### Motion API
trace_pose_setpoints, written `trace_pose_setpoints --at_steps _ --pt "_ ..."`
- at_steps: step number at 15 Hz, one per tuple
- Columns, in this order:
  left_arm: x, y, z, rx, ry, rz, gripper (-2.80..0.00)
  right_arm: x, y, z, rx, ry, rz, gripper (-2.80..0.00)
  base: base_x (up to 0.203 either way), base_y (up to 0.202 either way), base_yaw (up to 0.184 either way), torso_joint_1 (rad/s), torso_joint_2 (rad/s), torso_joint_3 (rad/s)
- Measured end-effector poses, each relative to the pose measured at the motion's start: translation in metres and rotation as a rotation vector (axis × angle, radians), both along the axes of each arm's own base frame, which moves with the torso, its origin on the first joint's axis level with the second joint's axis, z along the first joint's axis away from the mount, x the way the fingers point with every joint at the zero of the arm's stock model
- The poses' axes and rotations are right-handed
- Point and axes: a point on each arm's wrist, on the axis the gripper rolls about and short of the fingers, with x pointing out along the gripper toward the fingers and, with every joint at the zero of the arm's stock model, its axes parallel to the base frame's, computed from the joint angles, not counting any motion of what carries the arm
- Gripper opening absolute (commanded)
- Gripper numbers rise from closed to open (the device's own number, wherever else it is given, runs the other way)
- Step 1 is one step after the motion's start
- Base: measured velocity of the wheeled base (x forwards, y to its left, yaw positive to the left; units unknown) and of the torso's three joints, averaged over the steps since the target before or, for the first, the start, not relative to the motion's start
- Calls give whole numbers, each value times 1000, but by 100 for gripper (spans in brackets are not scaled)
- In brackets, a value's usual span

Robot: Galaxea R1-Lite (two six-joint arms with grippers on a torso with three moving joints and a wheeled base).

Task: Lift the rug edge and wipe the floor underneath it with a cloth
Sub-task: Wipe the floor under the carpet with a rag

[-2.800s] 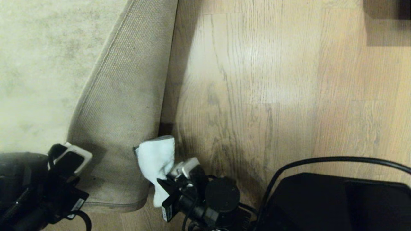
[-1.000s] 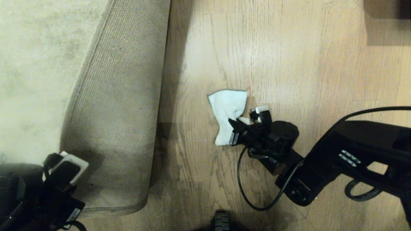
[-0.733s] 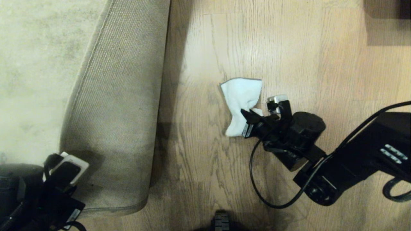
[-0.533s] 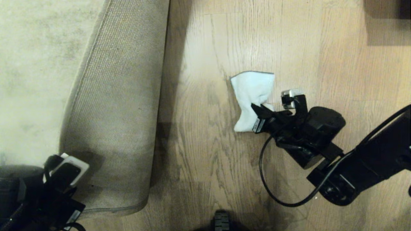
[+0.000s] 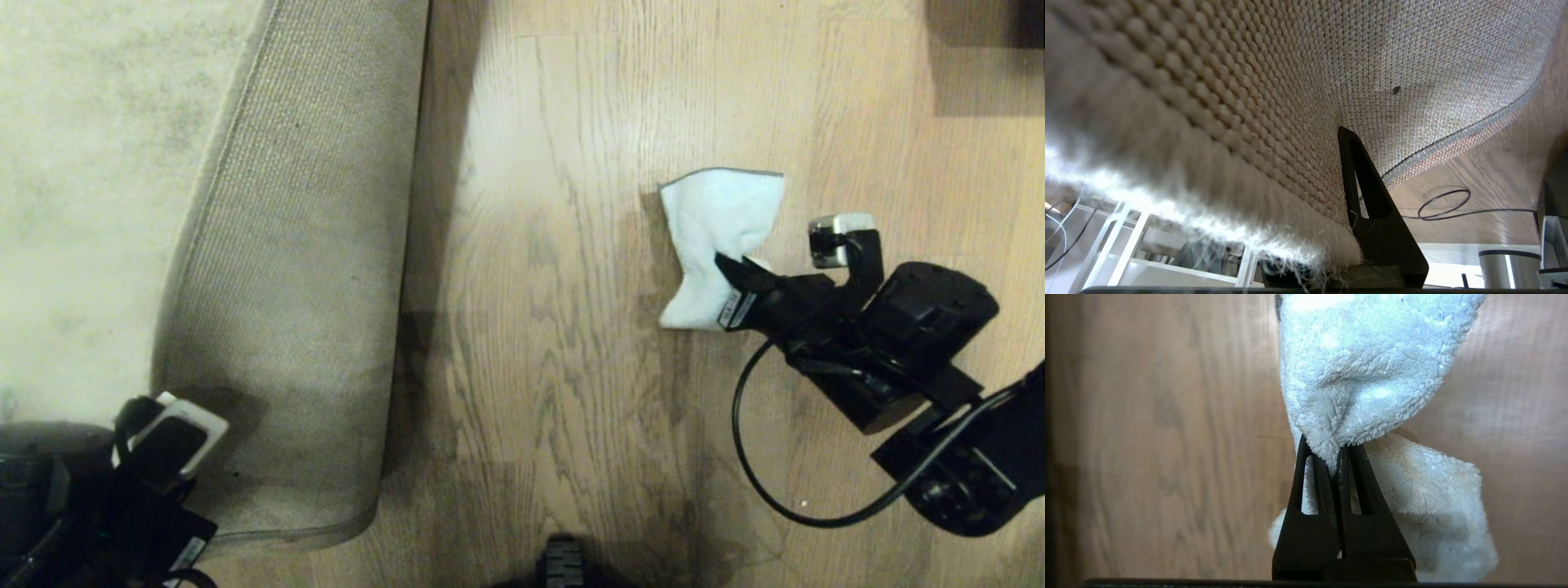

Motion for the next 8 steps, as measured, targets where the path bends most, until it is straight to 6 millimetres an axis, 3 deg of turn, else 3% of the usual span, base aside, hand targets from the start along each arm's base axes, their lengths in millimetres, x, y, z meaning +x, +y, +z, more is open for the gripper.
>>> trace_pose_setpoints --at_steps 8 --pt "-4 -3 -5 4 20 -33 -280 -38 -67 13 -3 -5 -187 -280 0 0 0 0 0 0"
